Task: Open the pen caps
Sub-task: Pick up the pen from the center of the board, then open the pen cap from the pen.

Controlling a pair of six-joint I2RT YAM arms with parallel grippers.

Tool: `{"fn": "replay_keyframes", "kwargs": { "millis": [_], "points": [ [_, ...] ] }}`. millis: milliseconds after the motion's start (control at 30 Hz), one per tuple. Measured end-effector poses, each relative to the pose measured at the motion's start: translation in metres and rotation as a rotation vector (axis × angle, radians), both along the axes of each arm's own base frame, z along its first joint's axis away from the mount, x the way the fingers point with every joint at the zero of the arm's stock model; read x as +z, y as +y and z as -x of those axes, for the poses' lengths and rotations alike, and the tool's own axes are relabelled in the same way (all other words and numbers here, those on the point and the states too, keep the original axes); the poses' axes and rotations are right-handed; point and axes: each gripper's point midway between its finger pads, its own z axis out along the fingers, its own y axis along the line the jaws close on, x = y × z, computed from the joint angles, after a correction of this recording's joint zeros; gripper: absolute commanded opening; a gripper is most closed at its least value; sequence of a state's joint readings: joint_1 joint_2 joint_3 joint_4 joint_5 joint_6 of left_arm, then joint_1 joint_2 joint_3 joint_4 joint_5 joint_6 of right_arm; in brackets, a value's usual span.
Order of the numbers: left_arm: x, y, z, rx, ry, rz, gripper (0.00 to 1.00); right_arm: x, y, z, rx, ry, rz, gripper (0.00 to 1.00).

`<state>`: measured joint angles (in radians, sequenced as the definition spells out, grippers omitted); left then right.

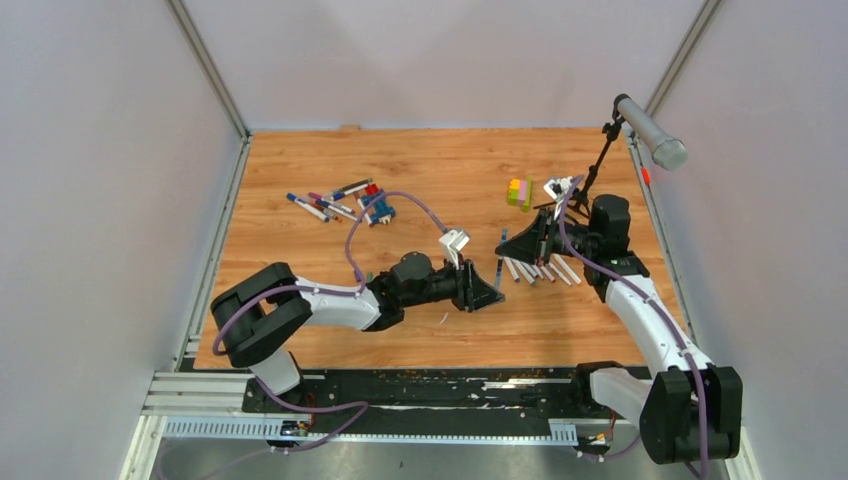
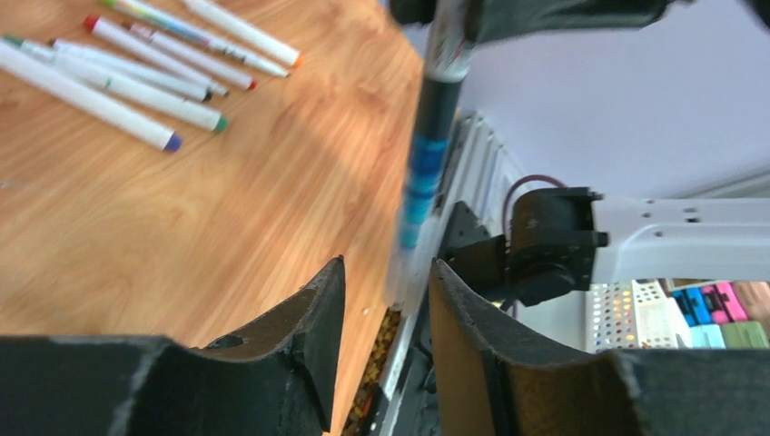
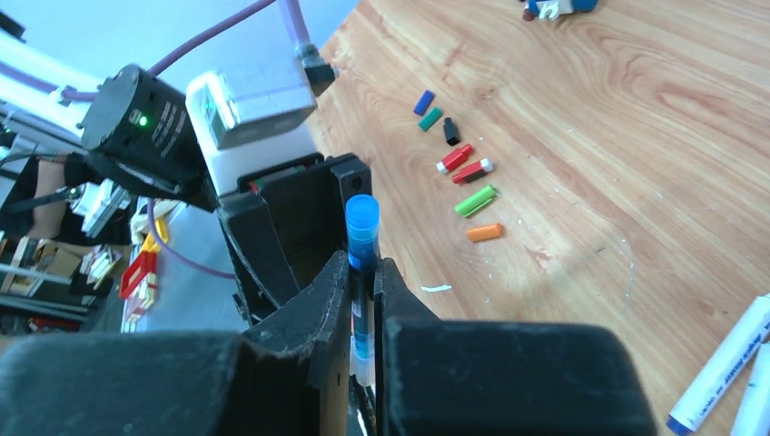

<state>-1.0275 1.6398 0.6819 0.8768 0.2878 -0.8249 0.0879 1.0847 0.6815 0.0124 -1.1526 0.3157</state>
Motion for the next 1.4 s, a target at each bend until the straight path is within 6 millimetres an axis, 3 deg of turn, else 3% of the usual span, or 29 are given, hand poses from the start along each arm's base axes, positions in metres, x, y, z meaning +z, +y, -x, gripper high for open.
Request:
{"fn": "replay_keyframes", "kwargs": {
  "millis": [100, 200, 400, 900, 1000, 1100, 1300, 1400],
  "points": [
    [-0.014, 0.003, -0.001, 0.026, 0.014, -0.067, 0.32, 0.000, -0.002, -0.006, -0.047, 0.007, 0.010, 0.00],
    [-0.013, 0.002, -0.004, 0.044, 0.012, -0.093, 0.26, -0.001, -0.004, -0.011, -0.079, 0.010, 0.018, 0.00],
    [-0.007, 0.003, -0.009, 0.074, -0.004, -0.121, 0.39, -0.001, -0.004, -0.012, -0.094, 0.014, 0.019, 0.00],
    [0.003, 0.003, -0.015, 0.108, -0.021, -0.120, 0.37, -0.001, 0.000, -0.010, -0.086, 0.020, 0.018, 0.00],
    [0.005, 0.002, -0.015, 0.111, -0.024, -0.116, 0.28, -0.001, 0.001, -0.010, -0.082, 0.021, 0.018, 0.00],
    [0.005, 0.002, -0.015, 0.111, -0.028, -0.118, 0.02, -0.001, 0.001, -0.010, -0.084, 0.020, 0.020, 0.00],
    [0.005, 0.002, -0.015, 0.099, -0.044, -0.123, 0.00, -0.002, 0.000, -0.014, -0.109, 0.021, 0.028, 0.00],
    [0.010, 0.002, -0.019, 0.113, -0.065, -0.106, 0.00, 0.009, 0.001, -0.023, -0.121, 0.049, 0.051, 0.00]
  ]
}}
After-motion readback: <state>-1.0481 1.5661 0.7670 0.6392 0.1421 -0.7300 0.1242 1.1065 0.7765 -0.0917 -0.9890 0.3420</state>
